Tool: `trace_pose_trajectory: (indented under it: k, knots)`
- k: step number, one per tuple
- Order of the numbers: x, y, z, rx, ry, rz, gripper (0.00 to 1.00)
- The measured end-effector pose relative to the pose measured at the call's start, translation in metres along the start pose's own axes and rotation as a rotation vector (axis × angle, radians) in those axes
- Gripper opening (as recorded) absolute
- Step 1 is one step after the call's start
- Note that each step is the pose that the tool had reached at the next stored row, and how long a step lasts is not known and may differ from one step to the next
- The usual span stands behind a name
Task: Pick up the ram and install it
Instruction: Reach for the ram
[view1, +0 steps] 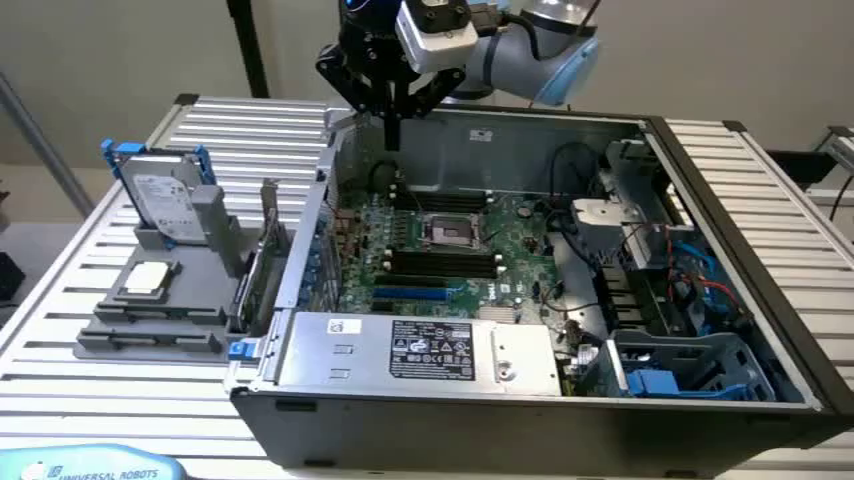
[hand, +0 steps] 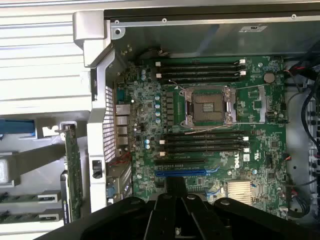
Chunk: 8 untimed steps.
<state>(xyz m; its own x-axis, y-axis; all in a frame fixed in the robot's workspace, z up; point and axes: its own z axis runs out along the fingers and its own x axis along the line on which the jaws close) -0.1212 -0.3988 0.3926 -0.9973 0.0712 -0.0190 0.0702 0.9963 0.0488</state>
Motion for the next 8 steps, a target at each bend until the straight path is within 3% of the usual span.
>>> trace_pose_trajectory:
  k: [8]
  knots:
    - [0.0, 0.0, 0.0, 0.0001, 0.0, 0.0, 0.11]
